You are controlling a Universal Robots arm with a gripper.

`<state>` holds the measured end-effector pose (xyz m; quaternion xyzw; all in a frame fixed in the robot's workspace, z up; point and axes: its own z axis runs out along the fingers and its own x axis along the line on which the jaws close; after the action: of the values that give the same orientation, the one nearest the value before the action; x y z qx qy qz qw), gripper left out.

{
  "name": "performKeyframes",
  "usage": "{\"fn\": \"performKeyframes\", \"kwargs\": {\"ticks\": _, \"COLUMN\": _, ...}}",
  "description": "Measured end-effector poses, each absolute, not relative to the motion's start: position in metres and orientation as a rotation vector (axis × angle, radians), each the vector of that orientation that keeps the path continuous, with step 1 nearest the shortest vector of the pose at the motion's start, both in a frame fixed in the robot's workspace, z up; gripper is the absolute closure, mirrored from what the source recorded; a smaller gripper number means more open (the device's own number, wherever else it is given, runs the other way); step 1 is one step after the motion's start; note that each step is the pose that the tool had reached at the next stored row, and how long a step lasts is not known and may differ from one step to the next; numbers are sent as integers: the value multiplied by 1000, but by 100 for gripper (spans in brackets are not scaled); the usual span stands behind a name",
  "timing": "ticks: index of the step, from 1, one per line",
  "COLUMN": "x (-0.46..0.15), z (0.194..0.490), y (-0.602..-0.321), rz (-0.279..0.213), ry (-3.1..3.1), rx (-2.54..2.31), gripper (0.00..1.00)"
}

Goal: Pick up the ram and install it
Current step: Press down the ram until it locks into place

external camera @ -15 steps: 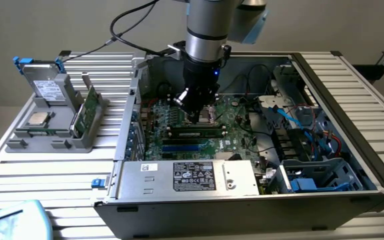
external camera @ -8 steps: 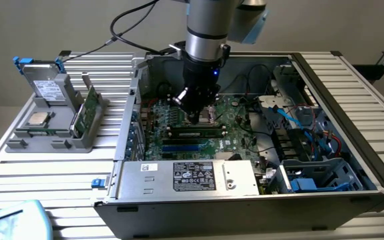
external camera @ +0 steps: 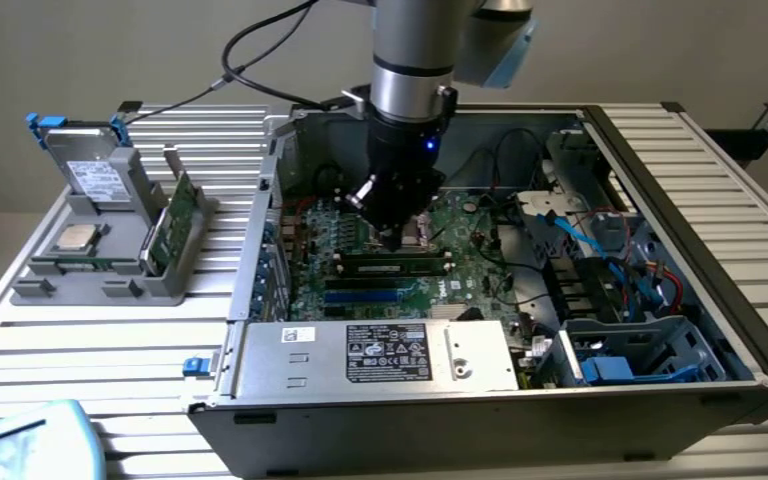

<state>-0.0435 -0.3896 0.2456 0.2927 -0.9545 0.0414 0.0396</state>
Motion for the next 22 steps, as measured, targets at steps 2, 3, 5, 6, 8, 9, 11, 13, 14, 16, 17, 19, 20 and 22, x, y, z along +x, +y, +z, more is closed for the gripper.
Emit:
{"fn": "performKeyframes", "kwargs": {"ticks": 2, "x": -43, "z": 245, "y": -389, "rz": 132, "ry": -2945, "rx": 872, "gripper": 89}}
{"fn": "performKeyframes", "kwargs": {"ticks": 3, "x": -43, "z": 246, "y": -389, "rz": 133, "ry": -2952, "rx": 859, "gripper": 89}}
{"fn": "performKeyframes", "kwargs": {"ticks": 5, "x": -43, "z": 246, "y": -389, "rz": 135, "ry": -2965, "rx": 833, "gripper": 89}}
{"fn": "performKeyframes", "kwargs": {"ticks": 6, "x": -43, "z": 246, "y": -390, "rz": 135, "ry": -2972, "rx": 820, "gripper": 89}}
{"fn": "performKeyframes", "kwargs": {"ticks": 8, "x": -43, "z": 246, "y": -390, "rz": 133, "ry": -2986, "rx": 795, "gripper": 89}}
{"fn": "performKeyframes", "kwargs": {"ticks": 9, "x": -43, "z": 246, "y": -389, "rz": 131, "ry": -2994, "rx": 783, "gripper": 89}}
{"fn": "performKeyframes", "kwargs": {"ticks": 11, "x": -43, "z": 246, "y": -390, "rz": 127, "ry": -3008, "rx": 761, "gripper": 89}}
{"fn": "performKeyframes", "kwargs": {"ticks": 13, "x": -43, "z": 246, "y": -389, "rz": 119, "ry": -3024, "rx": 741, "gripper": 89}}
{"fn": "performKeyframes", "kwargs": {"ticks": 14, "x": -43, "z": 246, "y": -389, "rz": 114, "ry": -3032, "rx": 732, "gripper": 89}}
{"fn": "performKeyframes", "kwargs": {"ticks": 16, "x": -43, "z": 246, "y": -389, "rz": 101, "ry": -3049, "rx": 715, "gripper": 89}}
{"fn": "performKeyframes", "kwargs": {"ticks": 17, "x": -43, "z": 246, "y": -389, "rz": 96, "ry": -3056, "rx": 706, "gripper": 89}}
{"fn": "performKeyframes", "kwargs": {"ticks": 19, "x": -43, "z": 246, "y": -389, "rz": 87, "ry": -3071, "rx": 679, "gripper": 89}}
{"fn": "performKeyframes", "kwargs": {"ticks": 20, "x": -43, "z": 246, "y": -389, "rz": 85, "ry": -3074, "rx": 671, "gripper": 89}}
{"fn": "performKeyframes", "kwargs": {"ticks": 22, "x": -43, "z": 246, "y": -389, "rz": 83, "ry": -3081, "rx": 640, "gripper": 89}}
